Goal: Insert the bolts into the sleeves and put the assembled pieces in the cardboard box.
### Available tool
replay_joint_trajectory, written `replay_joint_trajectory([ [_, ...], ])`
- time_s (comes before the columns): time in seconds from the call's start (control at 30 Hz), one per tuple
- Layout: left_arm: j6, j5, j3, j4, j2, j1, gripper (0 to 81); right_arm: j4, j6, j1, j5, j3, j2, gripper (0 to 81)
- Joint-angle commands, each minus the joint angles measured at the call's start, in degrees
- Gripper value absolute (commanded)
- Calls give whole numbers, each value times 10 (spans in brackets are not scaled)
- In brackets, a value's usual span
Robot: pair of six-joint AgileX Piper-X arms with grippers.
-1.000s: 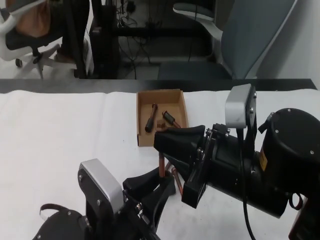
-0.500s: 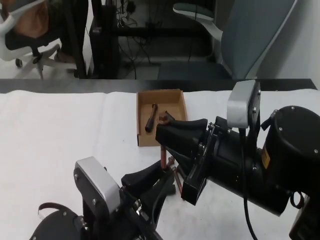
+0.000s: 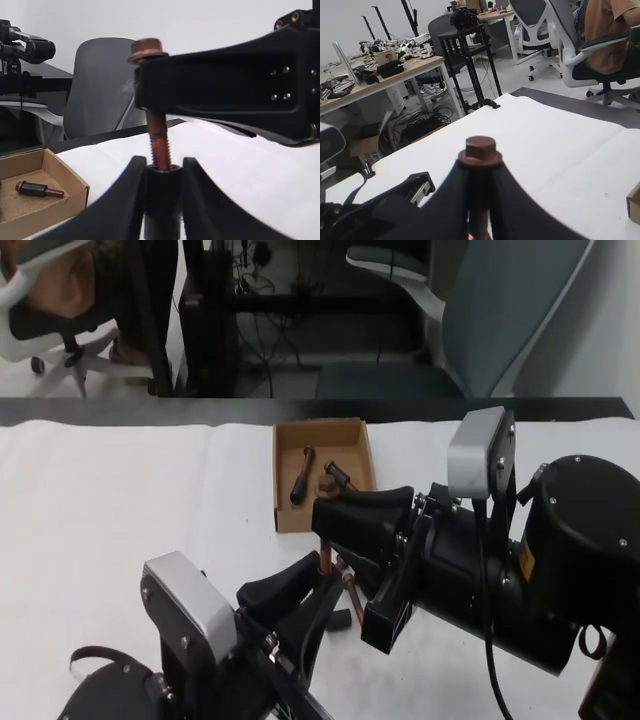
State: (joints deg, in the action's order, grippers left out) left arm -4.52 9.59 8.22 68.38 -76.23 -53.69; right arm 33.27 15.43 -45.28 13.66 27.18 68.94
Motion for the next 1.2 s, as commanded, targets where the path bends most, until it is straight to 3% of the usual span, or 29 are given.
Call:
replay_joint_trajectory([
  [0.0, 11, 18, 2, 29, 0, -1, 17, -4, 5, 1, 6, 2, -5, 4],
  [0.27, 11, 32, 3, 48, 0, 8, 17, -34, 26, 1, 57, 2, -5, 1],
  [0.33, 11, 29, 3, 50, 0, 16, 17, -37, 29, 1, 58, 2, -5, 57],
  [0.43, 11, 17, 3, 51, 0, 28, 17, -39, 54, 1, 58, 2, -5, 311],
  [0.5, 11, 5, 3, 51, 0, 38, 17, -39, 73, 1, 58, 2, -5, 545],
  [0.57, 11, 0, 3, 51, 0, 46, 17, -40, 89, 1, 58, 2, -10, 668],
  [0.73, -26, -8, 8, 32, 0, 83, 17, -128, 80, 6, 42, 2, -44, 584],
  [0.87, -92, -110, 54, -89, 0, 154, 17, -255, 41, 20, -1, 2, -70, 557],
  [1.07, -29, -202, 211, -339, -6, 236, 17, -361, 5, 50, -17, 23, -72, 554],
  [1.17, -27, -222, 280, -412, -32, 261, 17, -393, -32, 59, -61, 38, -71, 465],
])
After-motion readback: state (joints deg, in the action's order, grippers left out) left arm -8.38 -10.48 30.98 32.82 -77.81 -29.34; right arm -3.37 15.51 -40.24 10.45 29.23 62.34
